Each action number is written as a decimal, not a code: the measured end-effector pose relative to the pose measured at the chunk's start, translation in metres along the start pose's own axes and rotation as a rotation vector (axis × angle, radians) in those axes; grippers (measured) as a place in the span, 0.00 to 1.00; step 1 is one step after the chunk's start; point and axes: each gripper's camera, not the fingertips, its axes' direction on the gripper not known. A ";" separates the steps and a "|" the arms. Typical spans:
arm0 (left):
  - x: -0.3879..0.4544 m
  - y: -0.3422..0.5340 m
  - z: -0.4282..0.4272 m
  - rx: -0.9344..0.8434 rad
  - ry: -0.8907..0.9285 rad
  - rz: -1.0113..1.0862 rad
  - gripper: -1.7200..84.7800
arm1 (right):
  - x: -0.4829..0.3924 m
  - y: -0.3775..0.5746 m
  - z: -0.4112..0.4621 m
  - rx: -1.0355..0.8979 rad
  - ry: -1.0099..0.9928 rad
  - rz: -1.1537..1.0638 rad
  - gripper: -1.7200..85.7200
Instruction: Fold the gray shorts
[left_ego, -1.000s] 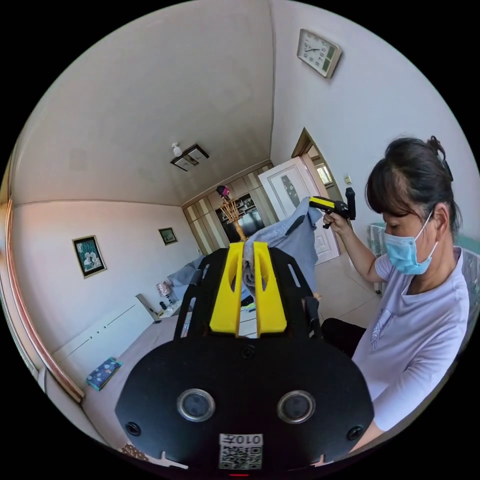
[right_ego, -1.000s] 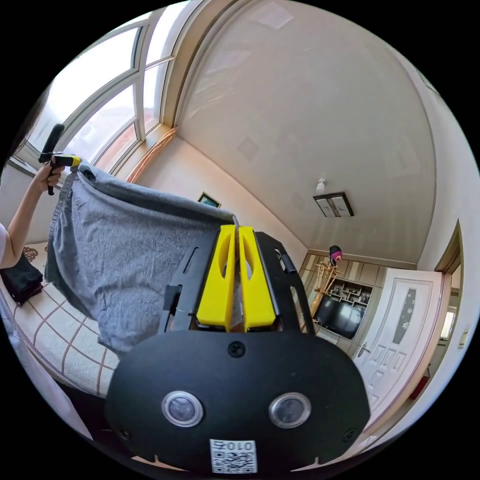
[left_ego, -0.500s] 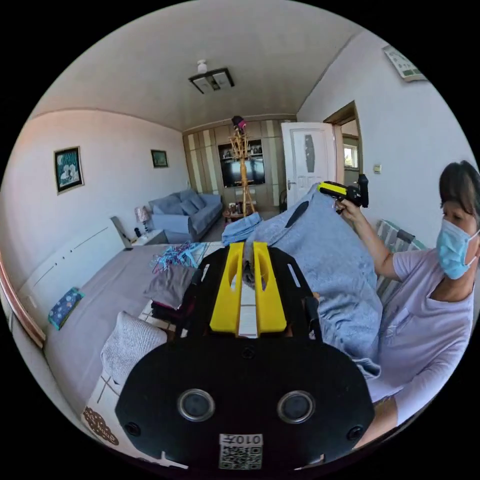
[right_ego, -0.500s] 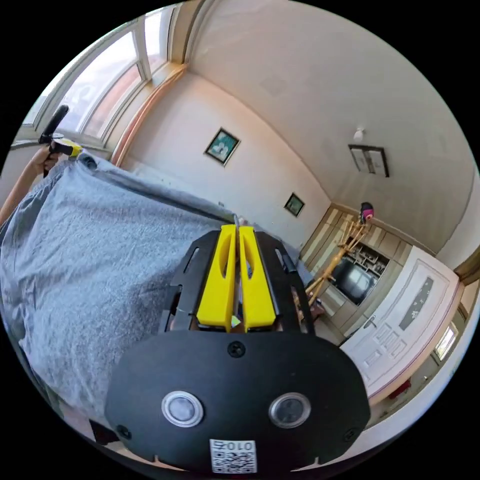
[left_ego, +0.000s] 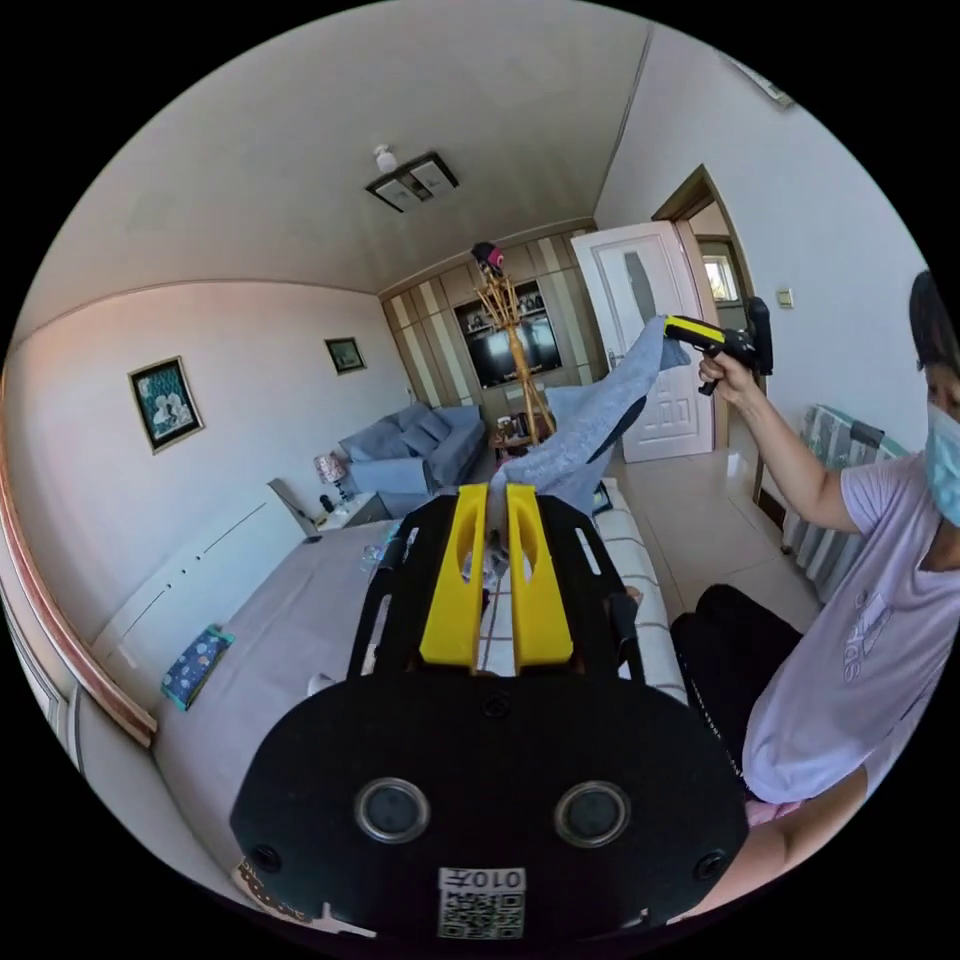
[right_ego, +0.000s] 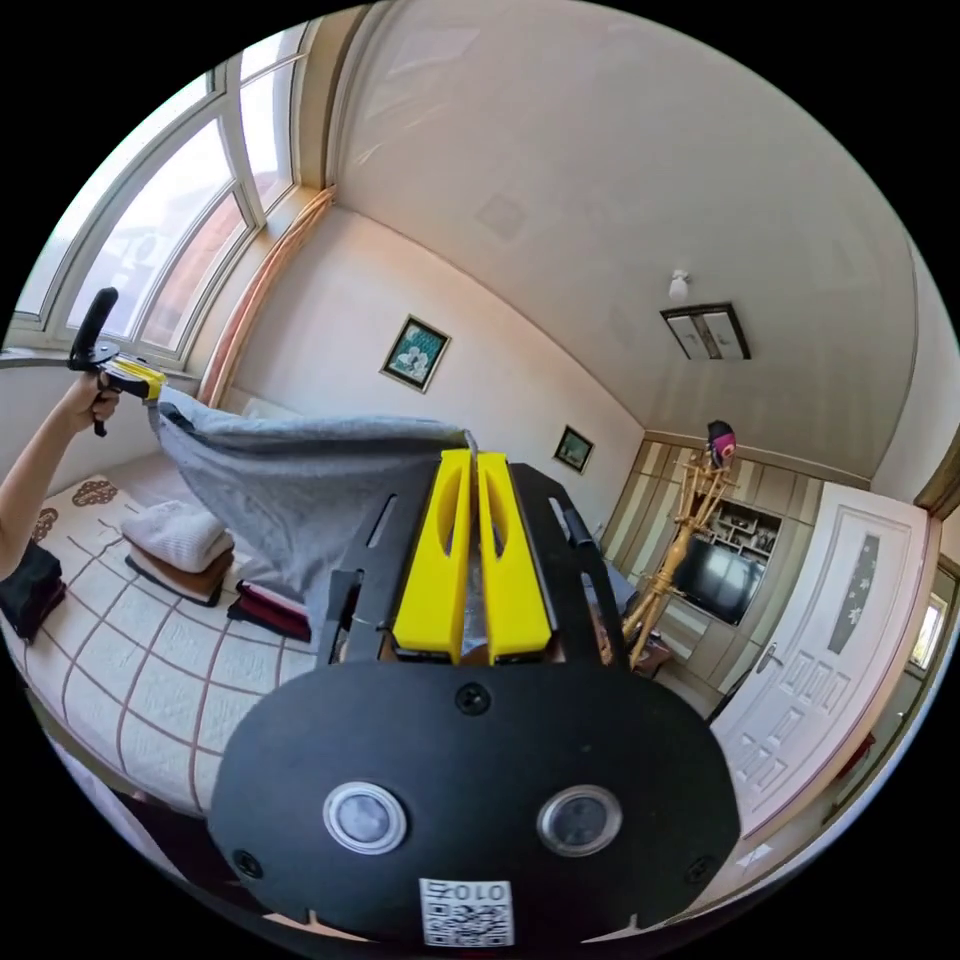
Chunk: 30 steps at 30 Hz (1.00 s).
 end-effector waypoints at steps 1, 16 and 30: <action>0.006 0.027 0.021 -0.064 0.016 0.001 0.04 | -0.005 0.014 0.008 -0.017 -0.021 -0.008 0.03; 0.163 0.360 0.153 -0.506 0.022 -0.271 0.02 | -0.129 0.317 0.223 -0.737 -0.542 0.013 0.03; 0.267 0.383 0.142 -0.613 0.004 -0.227 0.03 | -0.054 0.321 0.256 -0.758 -0.651 -0.085 0.03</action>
